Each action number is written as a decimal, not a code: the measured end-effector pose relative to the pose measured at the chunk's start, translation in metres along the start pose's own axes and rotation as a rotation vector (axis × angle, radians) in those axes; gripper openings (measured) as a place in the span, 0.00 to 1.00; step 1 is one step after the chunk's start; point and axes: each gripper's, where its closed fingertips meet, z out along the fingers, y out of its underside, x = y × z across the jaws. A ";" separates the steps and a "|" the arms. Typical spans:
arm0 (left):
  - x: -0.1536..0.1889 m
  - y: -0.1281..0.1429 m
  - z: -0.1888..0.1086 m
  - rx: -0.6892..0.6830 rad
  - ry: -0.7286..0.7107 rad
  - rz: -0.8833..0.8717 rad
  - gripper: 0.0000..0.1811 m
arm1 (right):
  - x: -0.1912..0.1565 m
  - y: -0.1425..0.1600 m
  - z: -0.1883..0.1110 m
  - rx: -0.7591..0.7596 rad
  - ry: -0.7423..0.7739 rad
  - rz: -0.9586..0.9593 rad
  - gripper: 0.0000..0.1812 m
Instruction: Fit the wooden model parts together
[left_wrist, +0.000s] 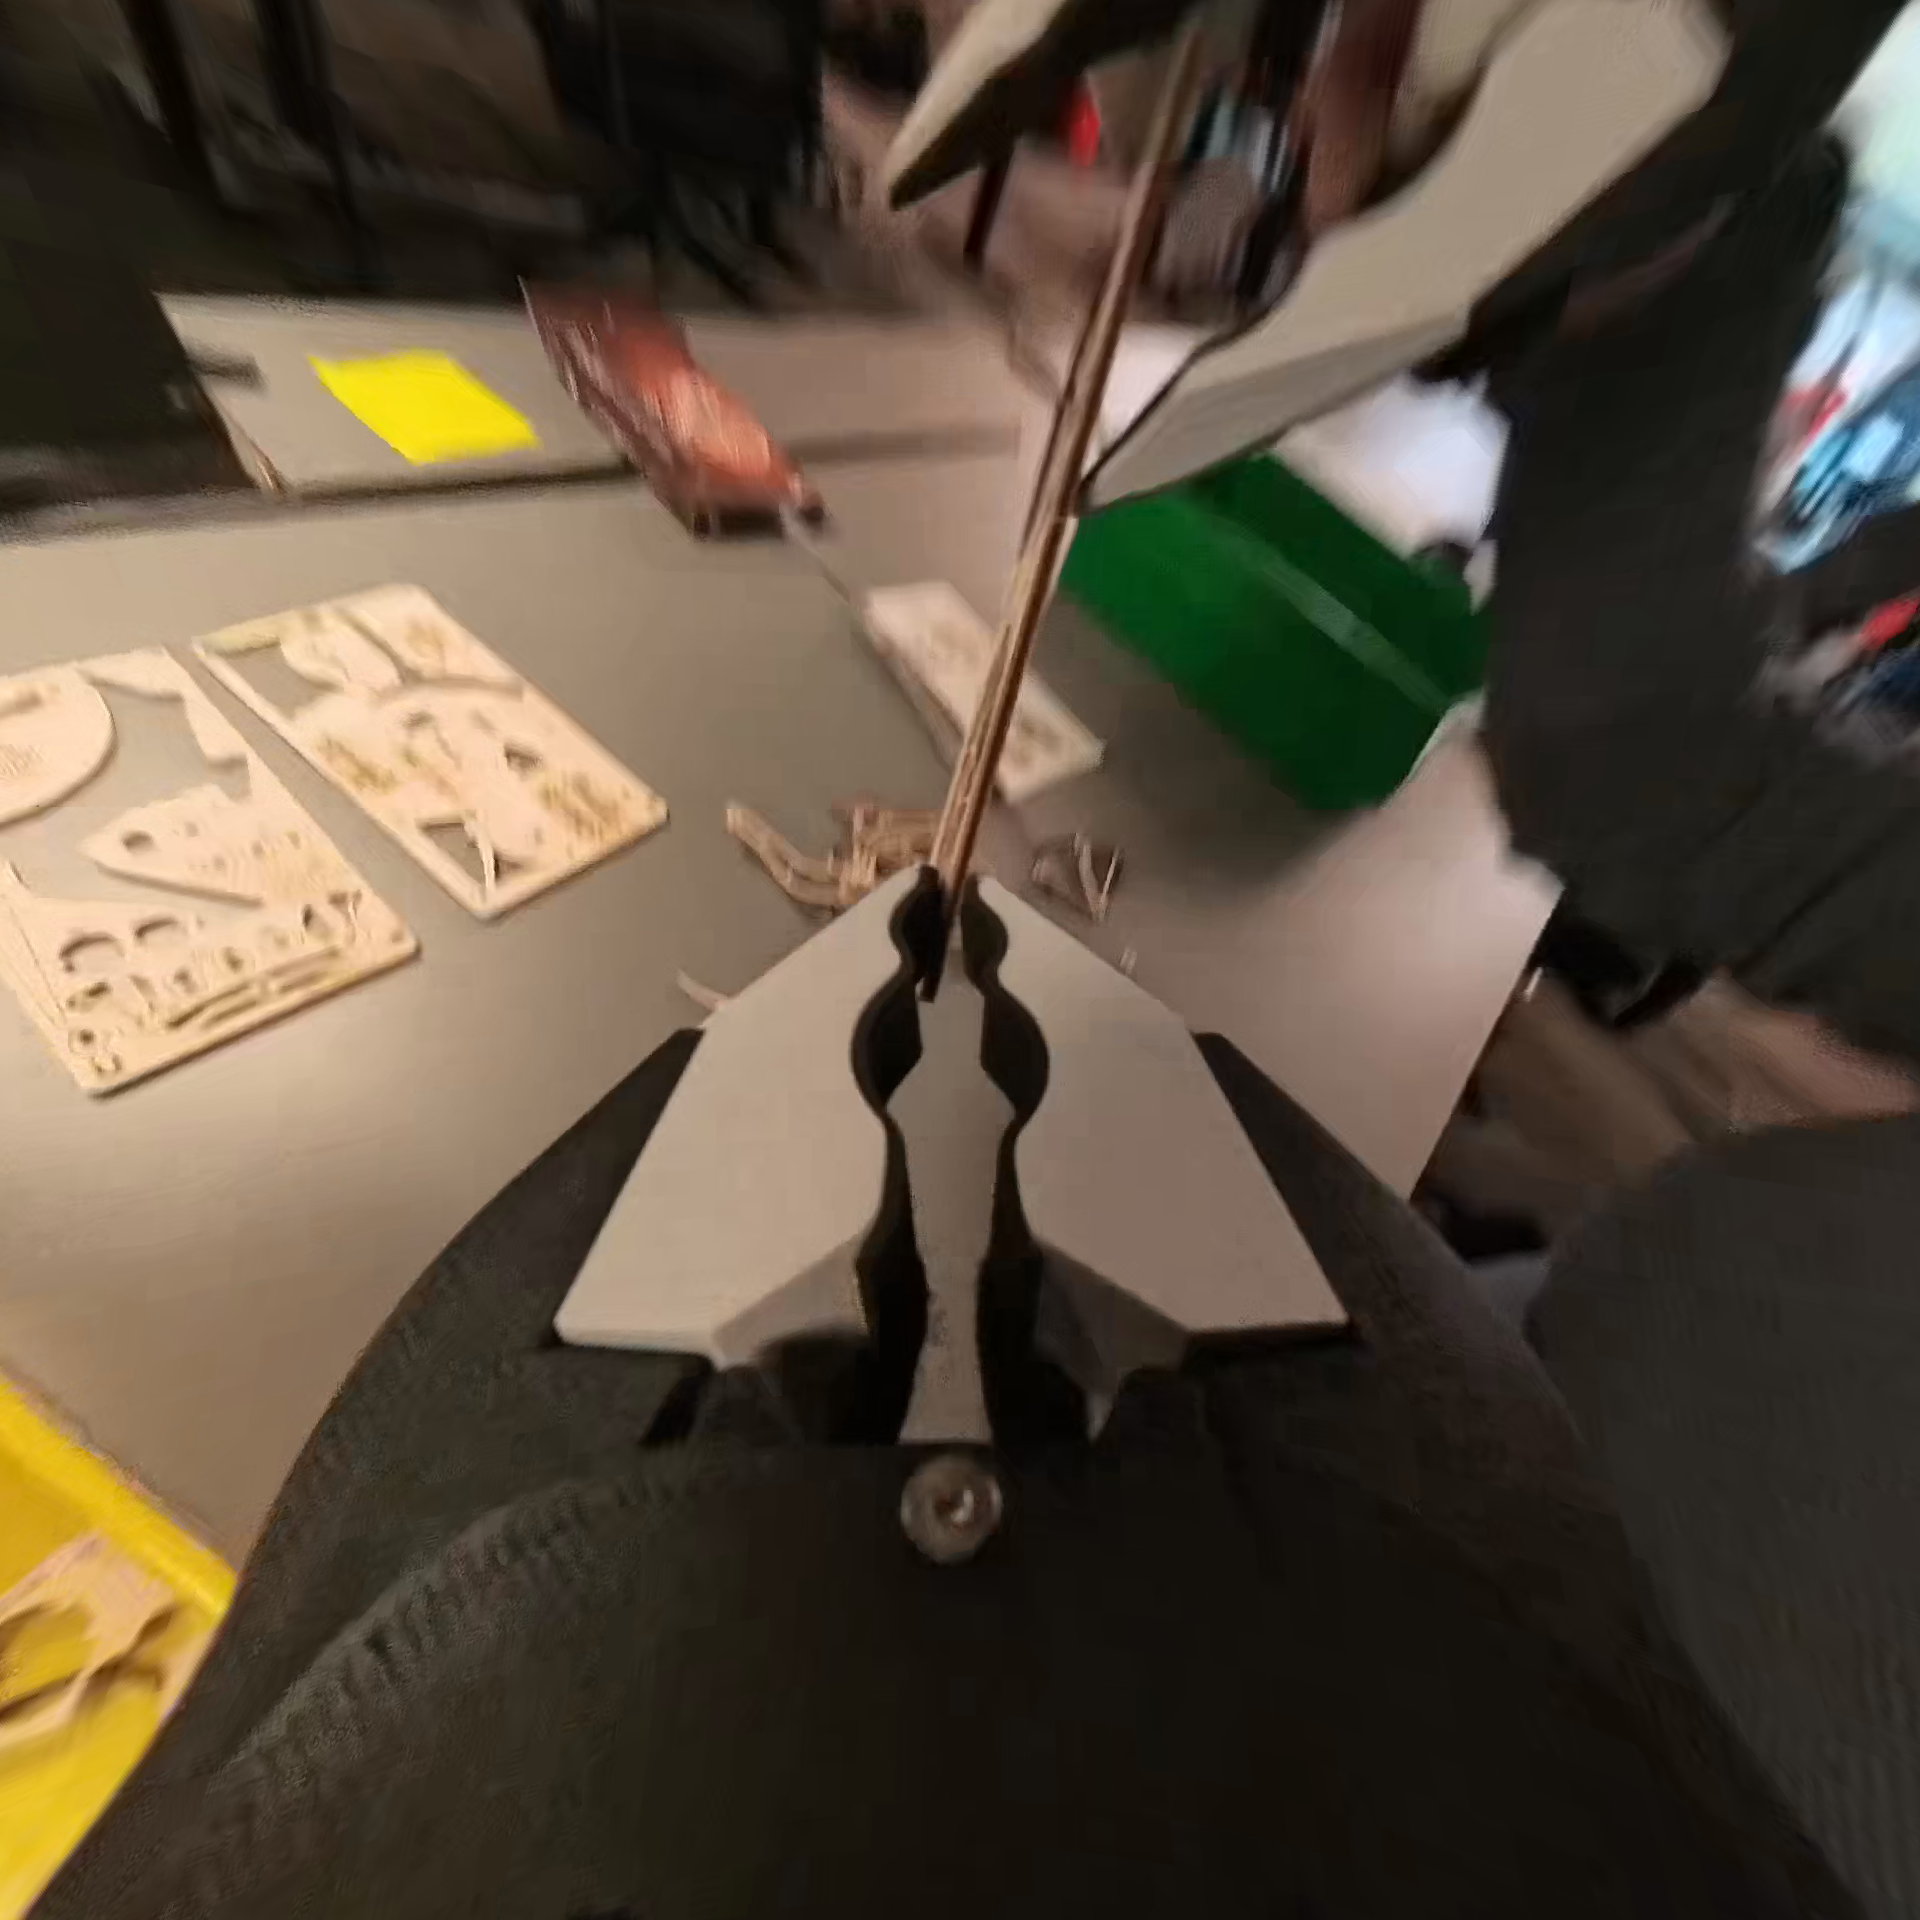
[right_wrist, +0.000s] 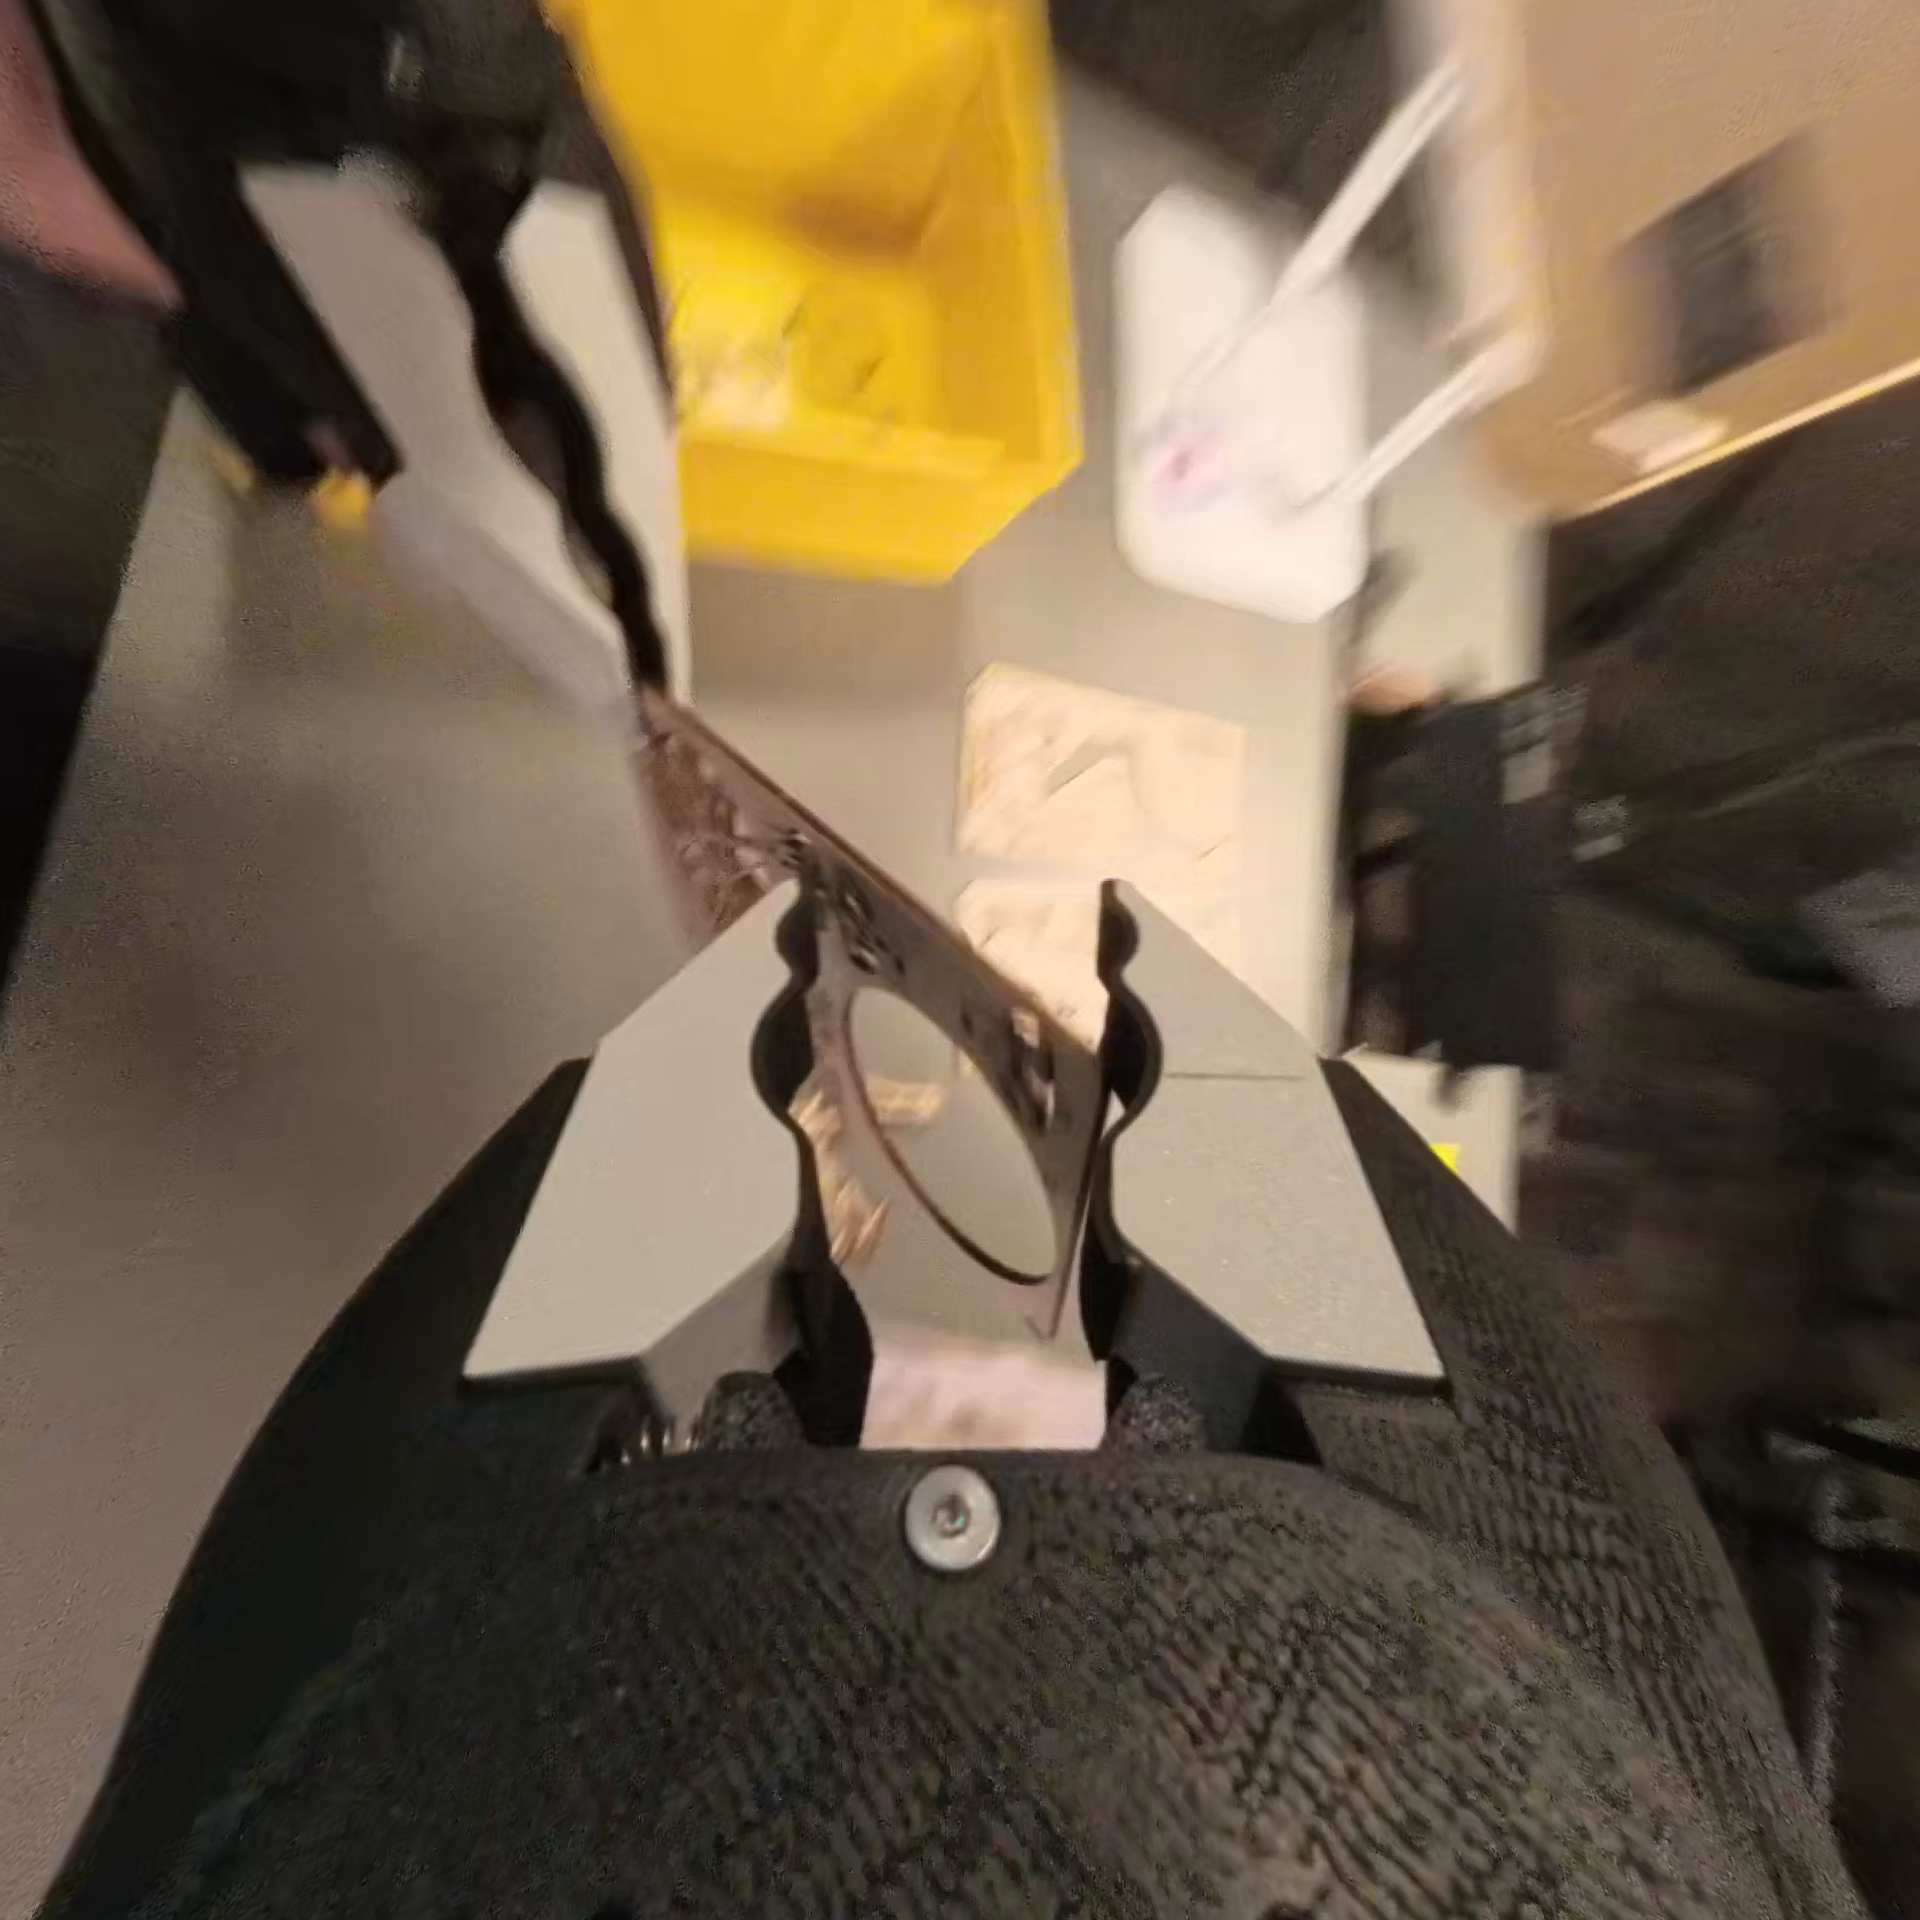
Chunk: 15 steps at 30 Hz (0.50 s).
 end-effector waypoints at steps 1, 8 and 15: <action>0.002 -0.012 -0.008 0.085 0.024 -0.016 0.01 | 0.016 -0.015 -0.014 0.153 0.129 0.033 0.31; 0.007 -0.059 -0.046 0.495 0.137 -0.089 0.01 | 0.022 -0.013 -0.038 0.837 0.198 0.576 0.35; 0.014 -0.052 -0.027 0.475 0.204 -0.122 0.01 | -0.018 -0.033 0.009 0.971 -0.316 0.801 0.20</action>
